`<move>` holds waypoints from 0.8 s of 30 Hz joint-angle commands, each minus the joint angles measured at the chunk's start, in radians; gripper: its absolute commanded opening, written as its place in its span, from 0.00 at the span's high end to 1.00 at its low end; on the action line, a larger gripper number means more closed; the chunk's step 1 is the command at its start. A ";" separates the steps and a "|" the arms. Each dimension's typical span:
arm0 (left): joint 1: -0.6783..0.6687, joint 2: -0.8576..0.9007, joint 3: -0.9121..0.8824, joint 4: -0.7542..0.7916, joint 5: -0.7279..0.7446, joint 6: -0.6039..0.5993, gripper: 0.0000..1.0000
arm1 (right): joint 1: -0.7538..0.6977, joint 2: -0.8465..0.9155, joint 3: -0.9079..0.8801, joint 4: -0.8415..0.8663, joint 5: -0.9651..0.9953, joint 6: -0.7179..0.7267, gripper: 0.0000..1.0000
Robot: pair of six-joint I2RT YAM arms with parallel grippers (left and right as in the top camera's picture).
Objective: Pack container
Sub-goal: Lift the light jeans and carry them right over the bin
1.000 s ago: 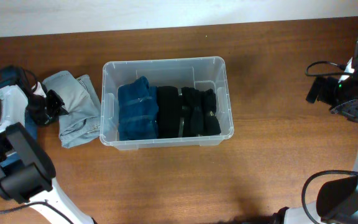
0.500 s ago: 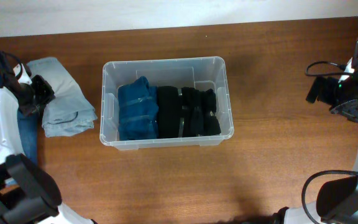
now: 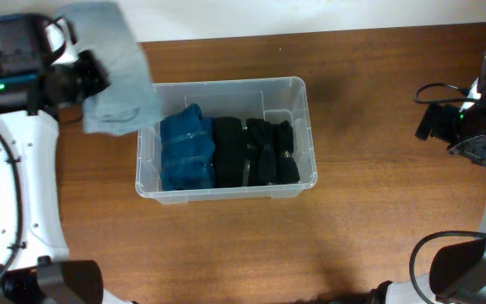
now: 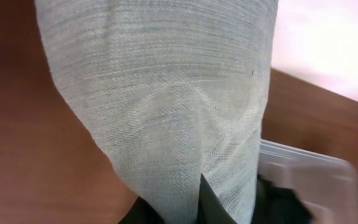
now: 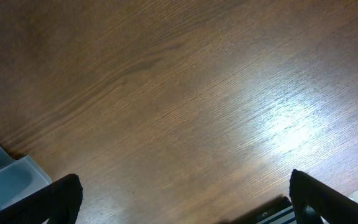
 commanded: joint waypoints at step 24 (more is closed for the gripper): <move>-0.594 0.045 0.065 0.190 0.088 -0.546 0.99 | -0.005 0.000 0.006 0.000 0.008 0.004 0.02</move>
